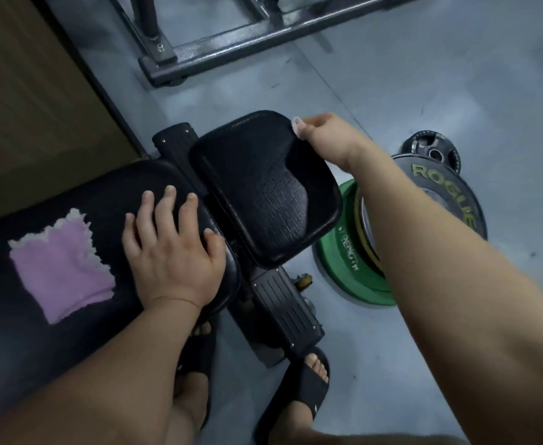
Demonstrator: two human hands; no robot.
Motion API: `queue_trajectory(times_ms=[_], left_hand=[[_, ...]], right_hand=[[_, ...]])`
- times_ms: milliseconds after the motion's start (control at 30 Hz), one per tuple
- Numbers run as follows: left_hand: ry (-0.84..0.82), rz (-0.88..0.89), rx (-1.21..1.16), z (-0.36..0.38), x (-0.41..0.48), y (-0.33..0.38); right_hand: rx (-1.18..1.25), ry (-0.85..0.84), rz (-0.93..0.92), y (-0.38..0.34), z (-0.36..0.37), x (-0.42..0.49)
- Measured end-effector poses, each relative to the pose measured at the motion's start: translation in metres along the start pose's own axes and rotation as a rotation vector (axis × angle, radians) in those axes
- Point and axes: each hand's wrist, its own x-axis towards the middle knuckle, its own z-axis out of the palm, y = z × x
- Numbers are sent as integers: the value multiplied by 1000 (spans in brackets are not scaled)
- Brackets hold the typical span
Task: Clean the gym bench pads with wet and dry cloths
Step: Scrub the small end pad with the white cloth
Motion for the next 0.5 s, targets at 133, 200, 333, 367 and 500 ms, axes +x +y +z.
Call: queue_trajectory(times_ms=[133,200,333,367,500], left_hand=[[-8,5,-11,-3,2,0],[-13,8,-9,-4,1,0],[-20,15,2,-6,2,-1],[-23,14,3,-6,2,-1],[-41,14,10,-6,3,0]], right_hand=[[-2,-68,-3,45,-8,-38],[30,-113,-24,59,-11,-40],[50,-103,-83,47,-10,-7],[46,-94,-97,36,-8,4],[13,-95,-94,-6,-5,46]])
